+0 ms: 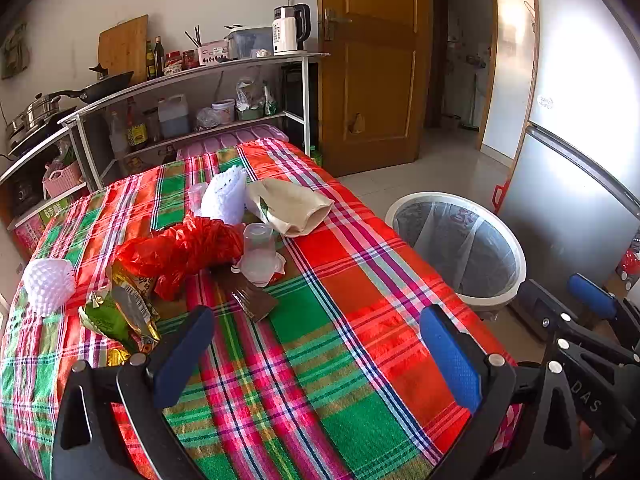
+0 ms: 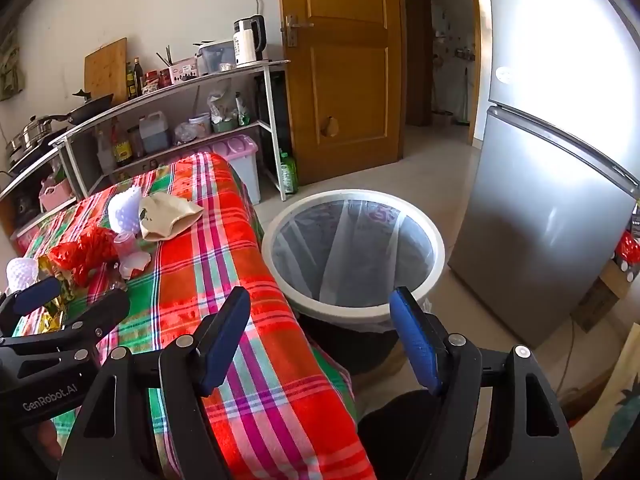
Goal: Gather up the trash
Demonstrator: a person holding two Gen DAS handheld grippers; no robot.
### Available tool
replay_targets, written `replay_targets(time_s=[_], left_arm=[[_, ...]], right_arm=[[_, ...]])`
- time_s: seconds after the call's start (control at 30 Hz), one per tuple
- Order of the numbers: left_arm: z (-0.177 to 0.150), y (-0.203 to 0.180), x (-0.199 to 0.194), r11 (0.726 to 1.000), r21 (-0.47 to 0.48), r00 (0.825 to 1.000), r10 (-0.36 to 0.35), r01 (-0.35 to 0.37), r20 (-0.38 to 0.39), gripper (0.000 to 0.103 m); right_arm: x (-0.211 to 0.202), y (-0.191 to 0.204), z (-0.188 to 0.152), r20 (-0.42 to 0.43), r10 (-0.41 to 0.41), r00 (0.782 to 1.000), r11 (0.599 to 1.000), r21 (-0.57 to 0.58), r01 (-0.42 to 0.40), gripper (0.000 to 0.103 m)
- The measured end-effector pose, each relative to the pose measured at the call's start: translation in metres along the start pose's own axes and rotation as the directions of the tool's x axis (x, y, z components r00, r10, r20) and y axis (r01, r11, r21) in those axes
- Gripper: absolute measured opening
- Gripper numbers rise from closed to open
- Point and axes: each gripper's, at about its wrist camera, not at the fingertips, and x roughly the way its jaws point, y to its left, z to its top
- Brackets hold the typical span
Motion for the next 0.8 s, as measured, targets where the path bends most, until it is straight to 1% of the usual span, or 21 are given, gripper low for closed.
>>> replay_targets(time_s=[0.3, 0.8], left_arm=[[-0.0001, 0.0005, -0.0045, 1.000, 0.005, 1.000, -0.003, 0.003, 0.021, 0.103], [-0.0004, 0.0000, -0.0055, 1.000, 0.004, 1.000, -0.003, 0.003, 0.021, 0.103]], right_arm=[[-0.0035, 0.0002, 0.0002, 0.004, 0.003, 1.000, 1.000, -0.001, -0.003, 0.073], [-0.0050, -0.0005, 0.0003, 0.007, -0.001, 1.000, 1.000, -0.001, 0.001, 0.073]])
